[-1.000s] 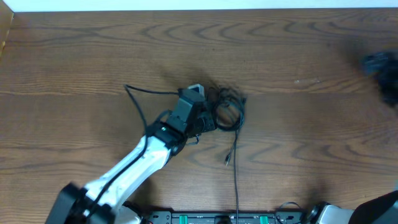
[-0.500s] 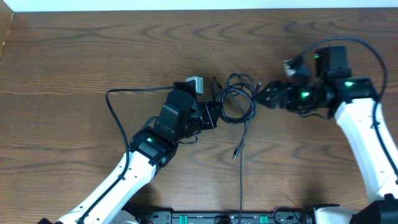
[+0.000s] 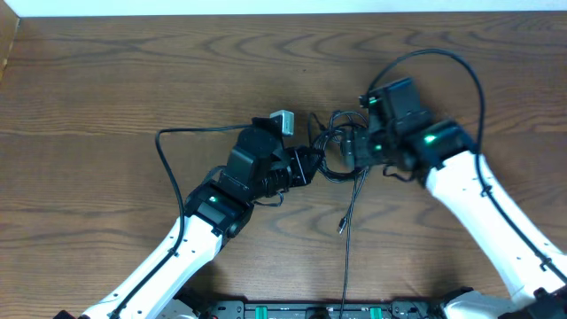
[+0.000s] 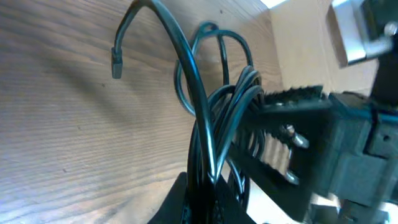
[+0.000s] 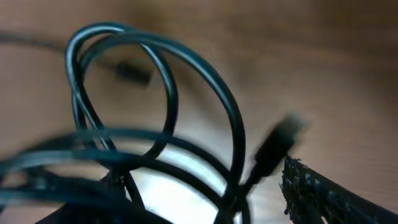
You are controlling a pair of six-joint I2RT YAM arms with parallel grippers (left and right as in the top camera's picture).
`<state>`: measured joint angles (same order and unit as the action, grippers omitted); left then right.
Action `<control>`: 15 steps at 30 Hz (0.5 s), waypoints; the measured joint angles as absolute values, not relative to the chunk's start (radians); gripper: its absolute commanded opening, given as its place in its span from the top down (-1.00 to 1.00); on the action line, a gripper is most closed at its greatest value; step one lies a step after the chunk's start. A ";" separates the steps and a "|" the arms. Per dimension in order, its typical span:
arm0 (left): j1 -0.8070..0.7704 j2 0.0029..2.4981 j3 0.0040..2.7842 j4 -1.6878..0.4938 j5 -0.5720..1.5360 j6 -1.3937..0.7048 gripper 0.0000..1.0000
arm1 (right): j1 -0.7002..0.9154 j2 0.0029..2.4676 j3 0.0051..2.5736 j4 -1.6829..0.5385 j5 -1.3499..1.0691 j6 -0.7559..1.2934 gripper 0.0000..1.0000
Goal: Untangle cables
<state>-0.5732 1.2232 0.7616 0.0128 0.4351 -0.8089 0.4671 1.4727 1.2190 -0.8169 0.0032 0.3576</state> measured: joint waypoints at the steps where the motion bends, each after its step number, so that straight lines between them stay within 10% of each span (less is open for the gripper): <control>1: -0.573 1.223 0.762 0.009 0.447 -0.810 0.85 | 0.486 1.473 1.219 -0.809 0.064 0.372 -0.54; 12: -0.573 1.223 0.762 -0.231 0.561 -0.758 0.85 | 0.487 1.473 1.216 -0.644 0.652 0.441 0.70; 15: -0.573 1.223 0.762 -0.283 0.571 -0.722 0.85 | 0.482 1.473 1.216 -0.640 0.685 0.444 0.73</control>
